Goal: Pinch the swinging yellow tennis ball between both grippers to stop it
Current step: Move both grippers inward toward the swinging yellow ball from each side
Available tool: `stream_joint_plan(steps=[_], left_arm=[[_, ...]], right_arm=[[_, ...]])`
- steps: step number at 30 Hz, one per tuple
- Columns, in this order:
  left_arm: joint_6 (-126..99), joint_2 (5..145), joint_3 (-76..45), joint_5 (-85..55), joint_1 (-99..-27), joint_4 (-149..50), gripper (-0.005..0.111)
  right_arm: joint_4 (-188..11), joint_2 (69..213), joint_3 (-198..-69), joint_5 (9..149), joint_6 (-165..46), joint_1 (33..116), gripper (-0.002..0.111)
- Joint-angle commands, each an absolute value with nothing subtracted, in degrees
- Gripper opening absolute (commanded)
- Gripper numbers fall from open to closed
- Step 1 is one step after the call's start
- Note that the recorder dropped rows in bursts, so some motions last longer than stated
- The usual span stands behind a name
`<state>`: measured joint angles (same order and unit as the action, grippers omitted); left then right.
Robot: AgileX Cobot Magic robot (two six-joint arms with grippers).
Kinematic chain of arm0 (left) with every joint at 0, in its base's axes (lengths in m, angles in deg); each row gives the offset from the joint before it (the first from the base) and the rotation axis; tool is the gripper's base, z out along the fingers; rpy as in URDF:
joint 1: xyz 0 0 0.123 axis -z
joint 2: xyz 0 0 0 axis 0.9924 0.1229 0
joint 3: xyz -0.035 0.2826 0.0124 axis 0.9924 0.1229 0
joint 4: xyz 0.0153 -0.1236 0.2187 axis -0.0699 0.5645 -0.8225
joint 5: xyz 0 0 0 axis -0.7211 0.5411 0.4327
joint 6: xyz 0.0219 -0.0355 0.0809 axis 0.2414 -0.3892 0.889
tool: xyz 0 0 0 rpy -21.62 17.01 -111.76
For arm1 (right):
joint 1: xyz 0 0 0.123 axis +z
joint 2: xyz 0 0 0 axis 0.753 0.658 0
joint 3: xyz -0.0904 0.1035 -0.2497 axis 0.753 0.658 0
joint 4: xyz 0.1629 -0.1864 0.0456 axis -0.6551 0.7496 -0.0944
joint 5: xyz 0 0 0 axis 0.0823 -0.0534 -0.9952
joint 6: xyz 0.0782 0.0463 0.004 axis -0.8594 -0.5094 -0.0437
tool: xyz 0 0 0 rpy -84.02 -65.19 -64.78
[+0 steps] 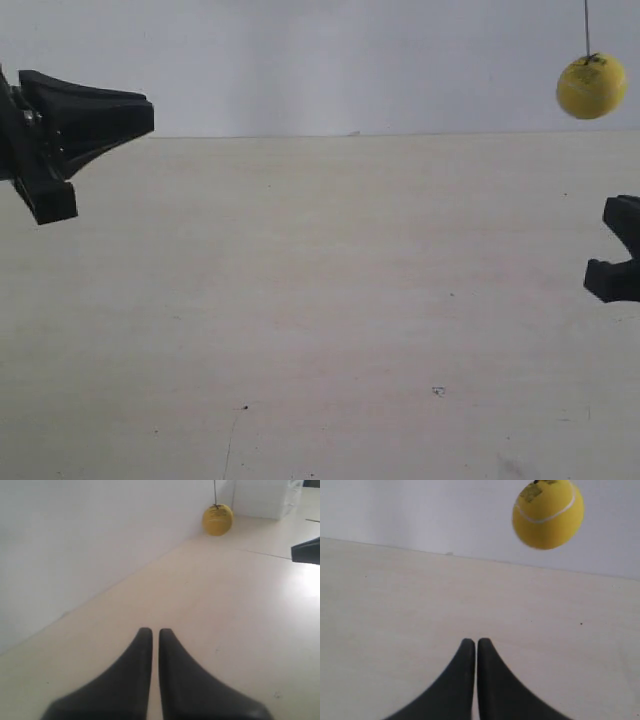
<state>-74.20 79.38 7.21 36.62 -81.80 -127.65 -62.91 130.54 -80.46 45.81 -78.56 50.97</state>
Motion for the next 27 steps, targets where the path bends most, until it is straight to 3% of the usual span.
stream_joint_plan(steps=[1, 22, 27], left_arm=[[-73.2, 85.8, 4.2, 40.0, -81.7, -133.0, 0.005], [-71.9, 104.8, -9.6, 46.6, -81.6, -138.6, 0.005], [-70.9, 109.3, -12.0, 48.4, -77.7, -139.2, 0.005]], right_arm=[[-60.8, 134.6, -80.8, 41.4, -77.0, 50.7, 0.000], [-46.1, 156.4, -97.2, 31.6, -79.9, 50.7, 0.000], [-44.4, 160.0, -100.1, 31.0, -79.9, 50.7, 0.000]])
